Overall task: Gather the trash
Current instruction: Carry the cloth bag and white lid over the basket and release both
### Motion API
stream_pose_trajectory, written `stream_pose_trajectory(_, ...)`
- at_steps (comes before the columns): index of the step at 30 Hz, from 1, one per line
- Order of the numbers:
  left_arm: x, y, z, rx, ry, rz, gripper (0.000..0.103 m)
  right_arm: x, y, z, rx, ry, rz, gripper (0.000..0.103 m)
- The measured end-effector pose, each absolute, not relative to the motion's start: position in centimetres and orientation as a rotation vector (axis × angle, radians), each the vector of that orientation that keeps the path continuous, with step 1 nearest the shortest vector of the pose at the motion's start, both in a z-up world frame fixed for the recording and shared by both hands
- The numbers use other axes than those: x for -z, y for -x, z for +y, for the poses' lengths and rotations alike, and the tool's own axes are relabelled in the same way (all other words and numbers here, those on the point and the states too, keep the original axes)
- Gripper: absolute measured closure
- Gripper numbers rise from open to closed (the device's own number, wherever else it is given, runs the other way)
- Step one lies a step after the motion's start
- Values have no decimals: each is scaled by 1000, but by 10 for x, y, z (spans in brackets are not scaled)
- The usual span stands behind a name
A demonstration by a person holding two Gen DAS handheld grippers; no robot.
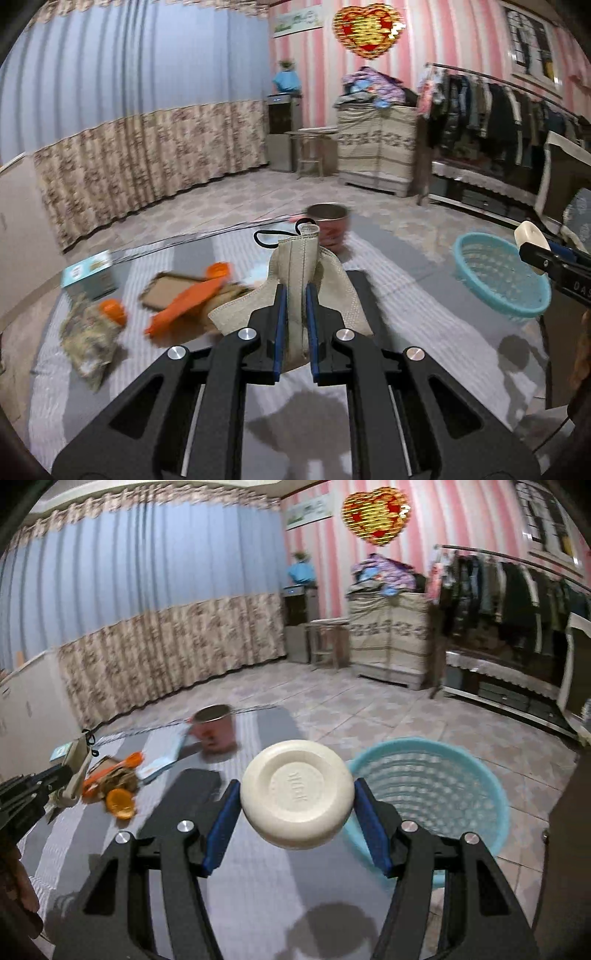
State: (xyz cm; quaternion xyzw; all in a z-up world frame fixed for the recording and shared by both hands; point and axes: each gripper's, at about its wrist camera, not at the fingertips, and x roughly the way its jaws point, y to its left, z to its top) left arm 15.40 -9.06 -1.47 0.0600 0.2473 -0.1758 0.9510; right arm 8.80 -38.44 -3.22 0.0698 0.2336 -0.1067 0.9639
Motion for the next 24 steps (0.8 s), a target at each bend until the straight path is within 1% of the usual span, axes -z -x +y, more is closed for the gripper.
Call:
stream_pose_trajectory(11, 6, -145, -215, 530, -151, 438, 94, 33, -59, -476, 353, -186, 389, 42)
stream_pose_trajectory(16, 5, -143, -251, 573, -160, 426, 94, 34, -56, -507, 368, -251, 367, 42)
stream_pose_trajectory(24, 1, -140, -288, 614, -169, 406, 94, 30, -63, -527, 369, -299, 345, 42)
